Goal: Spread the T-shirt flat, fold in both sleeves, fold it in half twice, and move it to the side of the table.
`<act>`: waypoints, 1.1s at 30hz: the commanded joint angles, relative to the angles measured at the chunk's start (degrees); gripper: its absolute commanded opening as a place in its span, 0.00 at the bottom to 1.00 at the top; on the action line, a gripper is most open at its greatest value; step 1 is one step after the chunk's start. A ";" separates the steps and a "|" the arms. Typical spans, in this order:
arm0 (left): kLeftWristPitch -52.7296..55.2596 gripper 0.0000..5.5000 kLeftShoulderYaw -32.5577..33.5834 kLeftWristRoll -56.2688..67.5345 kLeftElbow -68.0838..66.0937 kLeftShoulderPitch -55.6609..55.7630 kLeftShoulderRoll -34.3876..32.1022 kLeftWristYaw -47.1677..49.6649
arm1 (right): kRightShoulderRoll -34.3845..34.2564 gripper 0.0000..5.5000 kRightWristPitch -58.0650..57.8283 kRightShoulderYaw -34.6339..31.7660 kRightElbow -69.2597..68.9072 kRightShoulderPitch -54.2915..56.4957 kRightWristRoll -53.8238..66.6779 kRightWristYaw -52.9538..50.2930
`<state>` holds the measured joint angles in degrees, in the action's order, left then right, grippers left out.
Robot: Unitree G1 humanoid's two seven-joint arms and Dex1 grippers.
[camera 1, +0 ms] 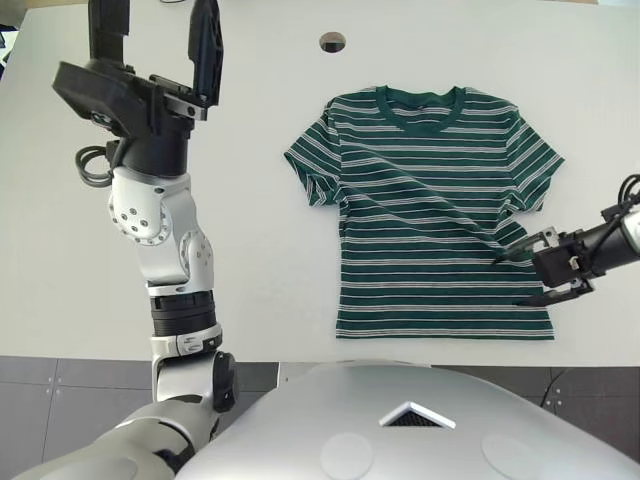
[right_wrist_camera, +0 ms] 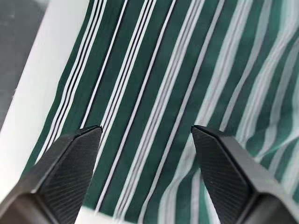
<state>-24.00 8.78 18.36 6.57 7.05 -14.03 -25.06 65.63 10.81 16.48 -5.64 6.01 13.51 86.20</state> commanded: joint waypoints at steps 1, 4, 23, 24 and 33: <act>13.39 0.68 -1.60 -0.59 -1.28 -0.40 -3.53 0.36 | -2.28 0.64 -7.54 -6.58 -2.41 4.42 13.08 1.65; 31.67 0.68 -1.97 2.83 -3.63 -2.76 -8.06 -1.51 | -4.42 0.64 -14.28 -11.28 -2.18 6.79 23.11 2.32; 74.06 0.78 -4.03 13.28 -19.08 2.45 -3.99 -3.30 | -15.50 0.65 -10.76 -15.40 -0.88 3.94 17.81 -1.47; 73.28 0.78 -4.23 12.76 -20.72 3.38 -3.06 -3.03 | -15.72 0.65 -10.73 -15.43 -1.09 3.68 17.64 -1.60; 67.51 0.78 -4.43 9.74 -32.77 7.82 0.10 -2.21 | -17.24 0.65 -10.79 -15.31 -1.27 3.22 16.41 -1.68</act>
<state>41.54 5.49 31.89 -20.77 18.11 -14.37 -29.98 48.78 -0.29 1.41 -6.67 9.15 30.55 85.08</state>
